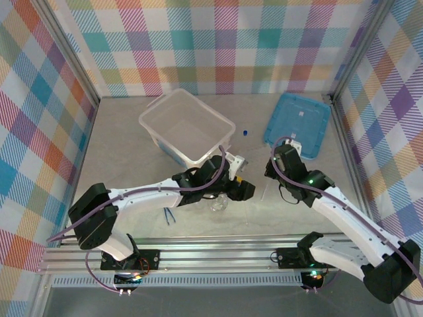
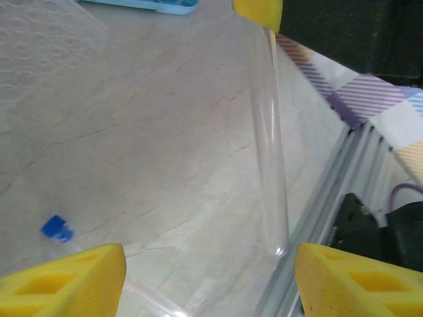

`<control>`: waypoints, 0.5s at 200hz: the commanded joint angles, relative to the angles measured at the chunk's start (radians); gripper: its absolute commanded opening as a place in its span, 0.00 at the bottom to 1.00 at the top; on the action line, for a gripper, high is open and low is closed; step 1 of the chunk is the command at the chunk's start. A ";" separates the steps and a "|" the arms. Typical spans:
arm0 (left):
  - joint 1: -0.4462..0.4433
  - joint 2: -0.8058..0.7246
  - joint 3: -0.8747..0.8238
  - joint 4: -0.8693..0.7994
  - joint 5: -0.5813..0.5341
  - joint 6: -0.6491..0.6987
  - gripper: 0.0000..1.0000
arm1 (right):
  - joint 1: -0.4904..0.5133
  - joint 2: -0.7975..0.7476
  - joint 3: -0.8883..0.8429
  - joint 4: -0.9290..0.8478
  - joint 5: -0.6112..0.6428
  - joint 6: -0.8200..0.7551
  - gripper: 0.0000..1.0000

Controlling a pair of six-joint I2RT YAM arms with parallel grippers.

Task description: Organize the chemistry lab equipment

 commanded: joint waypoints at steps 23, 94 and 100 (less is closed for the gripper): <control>-0.010 0.070 0.044 0.185 0.121 -0.131 0.66 | 0.001 -0.067 -0.015 0.050 -0.023 0.093 0.16; -0.016 0.139 0.054 0.322 0.179 -0.233 0.57 | 0.001 -0.077 -0.017 0.081 -0.051 0.126 0.16; -0.017 0.142 0.053 0.326 0.183 -0.237 0.55 | 0.000 -0.079 -0.019 0.085 -0.053 0.130 0.16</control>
